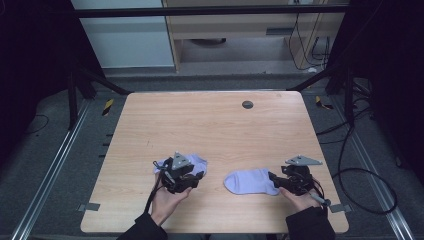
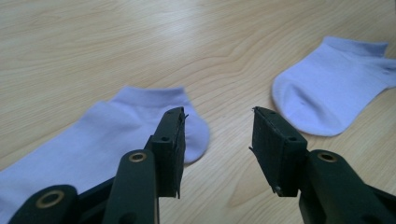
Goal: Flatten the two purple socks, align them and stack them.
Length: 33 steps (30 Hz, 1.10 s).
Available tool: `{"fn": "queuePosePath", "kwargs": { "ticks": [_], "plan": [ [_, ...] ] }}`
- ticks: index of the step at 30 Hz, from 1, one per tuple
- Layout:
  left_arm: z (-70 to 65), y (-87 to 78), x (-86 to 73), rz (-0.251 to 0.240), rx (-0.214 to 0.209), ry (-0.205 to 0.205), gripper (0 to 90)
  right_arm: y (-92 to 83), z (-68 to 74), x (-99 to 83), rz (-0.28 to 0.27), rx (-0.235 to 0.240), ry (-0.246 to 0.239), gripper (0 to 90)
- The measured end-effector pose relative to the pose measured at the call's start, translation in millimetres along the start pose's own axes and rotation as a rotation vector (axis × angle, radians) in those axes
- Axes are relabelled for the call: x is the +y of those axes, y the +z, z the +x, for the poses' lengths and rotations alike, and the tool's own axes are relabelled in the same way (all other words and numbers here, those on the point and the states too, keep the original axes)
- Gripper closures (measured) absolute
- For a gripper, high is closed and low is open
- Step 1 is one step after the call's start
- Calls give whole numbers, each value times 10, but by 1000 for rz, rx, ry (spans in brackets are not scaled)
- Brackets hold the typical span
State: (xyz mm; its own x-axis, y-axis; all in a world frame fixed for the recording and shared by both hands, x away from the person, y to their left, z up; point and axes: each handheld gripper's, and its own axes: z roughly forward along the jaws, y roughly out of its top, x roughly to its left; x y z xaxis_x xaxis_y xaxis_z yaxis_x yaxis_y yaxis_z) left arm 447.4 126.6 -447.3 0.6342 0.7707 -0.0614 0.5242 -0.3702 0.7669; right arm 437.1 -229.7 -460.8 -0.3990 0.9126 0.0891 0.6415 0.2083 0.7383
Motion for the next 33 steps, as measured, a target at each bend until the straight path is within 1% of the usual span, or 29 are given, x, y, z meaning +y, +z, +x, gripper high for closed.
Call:
{"fn": "queuePosePath", "kwargs": {
  "ticks": [1, 2, 5, 7, 9, 14, 17, 20, 26, 28, 33],
  "plan": [
    [-39, 25, 19, 8, -4, 11, 535, 9, -5, -13, 7, 2, 5, 444],
    [-78, 51, 37, 13, -2, 23, 535, 21, -18, -26, 14, -3, -6, 448],
    [-185, 126, 79, 18, -24, 31, 535, 46, -42, -52, 36, 3, -9, 471],
    [-252, 182, 99, 31, -25, 52, 539, 66, -63, -68, 47, 3, -3, 489],
    [-305, 241, 114, 42, -33, 59, 544, 85, -84, -85, 59, 0, -12, 516],
    [-404, 396, 124, 75, -54, 66, 571, 115, -108, -114, 83, 4, -10, 558],
    [-438, 488, 117, 94, -55, 78, 584, 134, -110, -126, 93, 2, -19, 578],
    [-468, 564, 109, 106, -56, 81, 594, 154, -109, -140, 107, 0, -24, 592],
    [-511, 672, 95, 133, -58, 86, 607, 195, -125, -162, 129, -4, -40, 626],
    [-517, 696, 90, 139, -56, 89, 619, 203, -123, -166, 138, -2, -35, 649],
    [-534, 751, 78, 152, -53, 70, 661, 225, -121, -174, 155, 4, -44, 718]
  ]
}}
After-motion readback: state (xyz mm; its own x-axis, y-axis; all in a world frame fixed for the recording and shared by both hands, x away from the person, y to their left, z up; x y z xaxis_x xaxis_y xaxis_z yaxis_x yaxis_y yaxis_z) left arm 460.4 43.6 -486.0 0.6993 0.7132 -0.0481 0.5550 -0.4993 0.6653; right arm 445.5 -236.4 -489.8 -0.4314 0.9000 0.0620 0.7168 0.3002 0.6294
